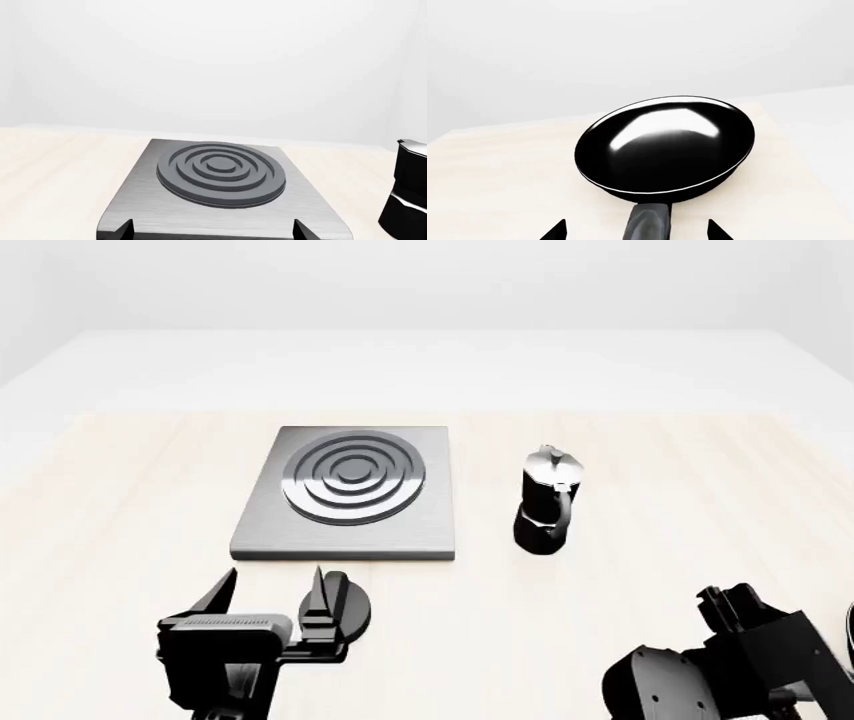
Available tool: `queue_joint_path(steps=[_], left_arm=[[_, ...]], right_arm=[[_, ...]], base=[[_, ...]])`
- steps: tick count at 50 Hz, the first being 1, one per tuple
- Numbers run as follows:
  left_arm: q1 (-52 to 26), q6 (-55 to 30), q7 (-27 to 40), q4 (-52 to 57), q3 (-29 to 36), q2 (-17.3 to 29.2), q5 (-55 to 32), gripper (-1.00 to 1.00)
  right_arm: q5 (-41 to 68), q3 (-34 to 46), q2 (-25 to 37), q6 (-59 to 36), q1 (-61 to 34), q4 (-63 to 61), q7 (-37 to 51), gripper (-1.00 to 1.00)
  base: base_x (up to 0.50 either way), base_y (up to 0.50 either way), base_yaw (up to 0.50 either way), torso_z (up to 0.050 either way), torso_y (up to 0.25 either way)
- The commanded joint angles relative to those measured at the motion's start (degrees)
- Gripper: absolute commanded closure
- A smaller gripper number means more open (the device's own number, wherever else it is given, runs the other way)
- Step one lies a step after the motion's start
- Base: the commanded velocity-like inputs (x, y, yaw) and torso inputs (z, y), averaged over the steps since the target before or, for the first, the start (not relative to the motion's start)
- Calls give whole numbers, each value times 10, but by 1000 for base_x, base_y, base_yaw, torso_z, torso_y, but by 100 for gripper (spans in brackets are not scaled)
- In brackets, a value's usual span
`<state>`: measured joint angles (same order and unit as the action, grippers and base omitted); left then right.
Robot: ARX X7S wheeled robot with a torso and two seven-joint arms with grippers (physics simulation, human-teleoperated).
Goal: Put the frying pan on the stove.
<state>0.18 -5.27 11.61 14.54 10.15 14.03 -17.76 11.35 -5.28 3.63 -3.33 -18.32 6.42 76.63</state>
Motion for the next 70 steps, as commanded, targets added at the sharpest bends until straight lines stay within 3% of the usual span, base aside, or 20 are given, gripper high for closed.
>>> queue_joint_path(steps=[1,26,70], left_arm=[[-3,7,1,-12,5,-1,-1,-100],[-1,5,9,-2,6,7,-9,-100],[-2,15,21,-11,20,12,-7,-100]], right_arm=[[4,0,5,17,-21,45,9,-100],[23,-4,19,9,-34,62,17,-100],[83,-20,18,77,-64,203,-29,-100]], base=[[0,0,0,0,0],[0,0,0,0,0],[0,0,0,0,0]])
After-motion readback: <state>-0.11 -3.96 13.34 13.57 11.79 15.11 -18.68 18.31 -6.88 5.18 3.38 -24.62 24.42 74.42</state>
